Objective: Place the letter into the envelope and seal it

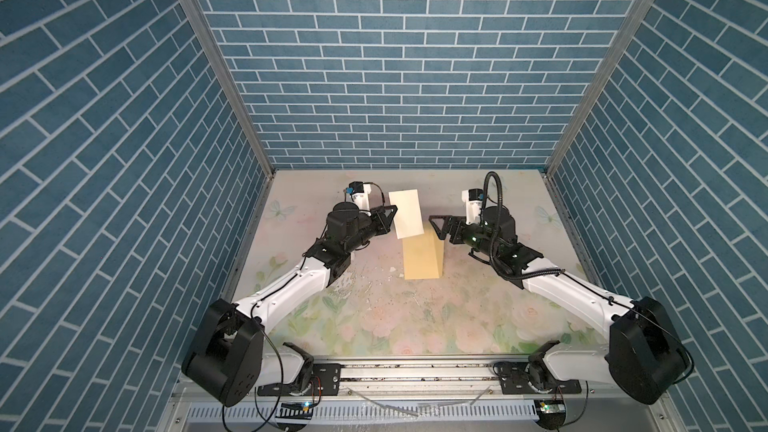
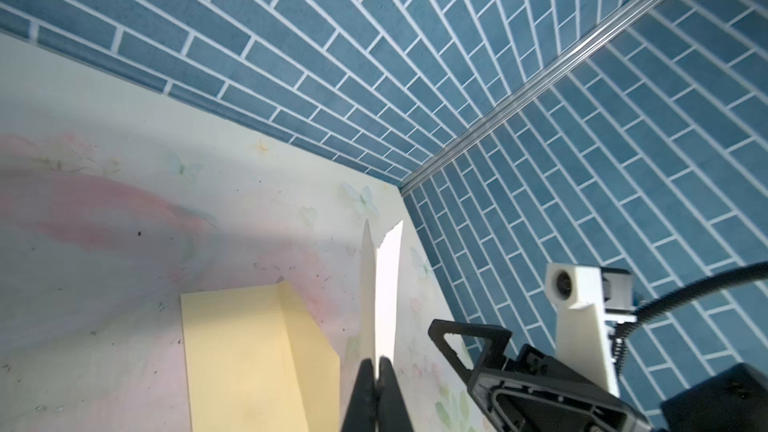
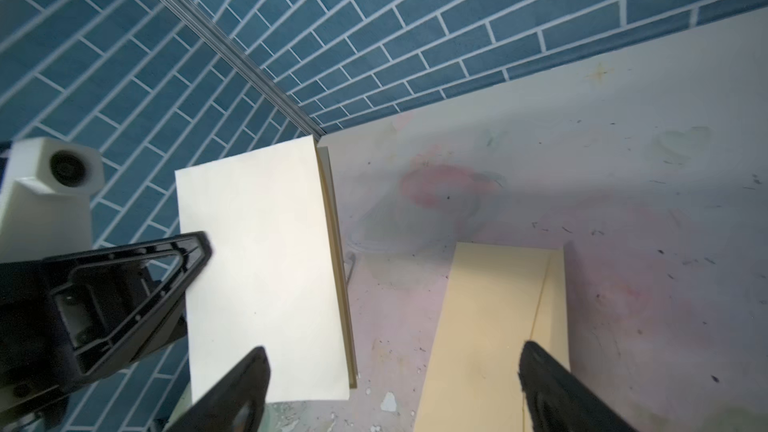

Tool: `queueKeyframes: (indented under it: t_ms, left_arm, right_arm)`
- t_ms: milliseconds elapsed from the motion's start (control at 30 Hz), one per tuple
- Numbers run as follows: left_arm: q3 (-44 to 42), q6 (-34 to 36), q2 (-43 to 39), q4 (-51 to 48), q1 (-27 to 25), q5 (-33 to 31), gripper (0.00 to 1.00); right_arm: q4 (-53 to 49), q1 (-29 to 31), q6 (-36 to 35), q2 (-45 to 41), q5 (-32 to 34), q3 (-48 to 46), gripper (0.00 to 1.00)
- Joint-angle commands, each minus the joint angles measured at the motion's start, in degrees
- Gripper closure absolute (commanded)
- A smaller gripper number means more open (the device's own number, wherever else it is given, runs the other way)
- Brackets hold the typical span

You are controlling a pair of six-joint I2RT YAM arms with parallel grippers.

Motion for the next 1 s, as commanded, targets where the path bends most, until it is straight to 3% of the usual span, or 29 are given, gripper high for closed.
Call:
queueKeyframes:
  t_ms: [0, 200, 300, 533, 667, 767, 900, 967]
  left_arm:
    - [-1.3, -3.8, -1.3, 6.6, 0.4, 5.0, 1.00]
    - [-2.3, -6.8, -0.9, 11.3, 1.1, 6.6, 1.00]
    - [-2.8, -8.4, -0.3, 13.6, 1.3, 7.0, 1.00]
    - [-2.7, -10.2, 1.7, 16.2, 1.3, 7.7, 1.00]
    - [-3.0, -10.1, 2.3, 16.2, 1.3, 7.7, 1.00]
    - [-3.1, -9.2, 2.6, 15.2, 1.3, 7.5, 1.00]
    - [-3.0, -6.2, 2.8, 11.7, 1.4, 6.4, 1.00]
    - [-2.7, -4.5, 2.8, 9.9, 1.3, 5.8, 0.87]
  right_arm:
    - [13.5, -1.0, 8.1, 2.5, -12.1, -1.1, 0.07]
    - [23.9, -1.1, 15.2, 8.7, -20.3, -0.1, 0.09]
    - [27.5, -1.1, 17.6, 10.6, -21.9, 0.1, 0.15]
    - [40.5, -0.9, 26.5, 15.5, -25.0, 0.0, 0.52]
    - [41.9, -0.9, 28.0, 17.1, -25.0, 0.5, 0.74]
    - [41.8, -0.9, 27.9, 17.0, -24.1, 0.3, 0.95]
    - [37.1, -0.9, 25.0, 15.4, -23.0, 0.1, 1.00]
    - [31.6, -0.9, 21.3, 13.5, -21.1, -0.1, 1.00]
